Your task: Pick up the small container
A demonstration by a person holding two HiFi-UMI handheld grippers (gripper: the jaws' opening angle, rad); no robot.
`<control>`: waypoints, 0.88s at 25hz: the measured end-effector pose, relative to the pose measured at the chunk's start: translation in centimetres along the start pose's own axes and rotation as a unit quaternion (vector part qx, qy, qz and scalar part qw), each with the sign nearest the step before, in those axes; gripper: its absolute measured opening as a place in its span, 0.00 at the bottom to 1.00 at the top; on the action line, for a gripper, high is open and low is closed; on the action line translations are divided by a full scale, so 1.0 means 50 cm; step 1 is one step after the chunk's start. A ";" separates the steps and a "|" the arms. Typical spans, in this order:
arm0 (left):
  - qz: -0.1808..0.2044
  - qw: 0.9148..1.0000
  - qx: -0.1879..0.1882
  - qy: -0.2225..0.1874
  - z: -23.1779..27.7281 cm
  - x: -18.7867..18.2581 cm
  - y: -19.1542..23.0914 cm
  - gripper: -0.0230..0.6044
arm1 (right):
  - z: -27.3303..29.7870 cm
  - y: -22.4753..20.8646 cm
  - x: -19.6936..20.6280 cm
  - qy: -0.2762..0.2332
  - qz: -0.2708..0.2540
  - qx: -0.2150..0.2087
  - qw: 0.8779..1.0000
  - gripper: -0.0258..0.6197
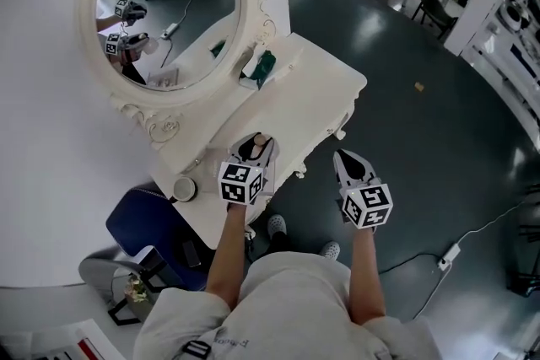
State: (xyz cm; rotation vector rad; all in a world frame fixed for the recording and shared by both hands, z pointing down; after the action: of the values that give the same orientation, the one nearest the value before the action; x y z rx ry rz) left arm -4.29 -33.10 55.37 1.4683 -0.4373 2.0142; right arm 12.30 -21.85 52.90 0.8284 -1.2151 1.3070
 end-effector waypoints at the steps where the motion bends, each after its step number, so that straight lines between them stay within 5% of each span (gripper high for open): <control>1: 0.002 1.000 0.000 0.000 -0.003 -0.017 -0.005 0.28 | -0.002 -0.002 -0.009 -0.004 0.000 -0.001 1.000 0.06; 10: 0.008 1.000 0.012 -0.017 -0.040 -0.135 -0.061 0.28 | -0.013 -0.008 -0.049 -0.028 0.000 -0.011 1.000 0.06; 22: 0.011 0.998 0.044 -0.038 -0.088 -0.170 -0.126 0.28 | -0.022 -0.003 -0.078 -0.028 -0.005 -0.035 0.999 0.06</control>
State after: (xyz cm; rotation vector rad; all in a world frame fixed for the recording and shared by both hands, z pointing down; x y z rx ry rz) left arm -1.74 -28.05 45.40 1.6054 -0.4025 2.0234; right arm 13.20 -21.80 48.96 0.8237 -1.2919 1.2344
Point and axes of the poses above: the fingertips, and each gripper's own axes: z forward along the fingers, y to its left, x out of its underside, the point moved 1 cm from there along -z, backward along the fingers, and after that the axes turned 2 degrees about -y, right-handed, at the moved point
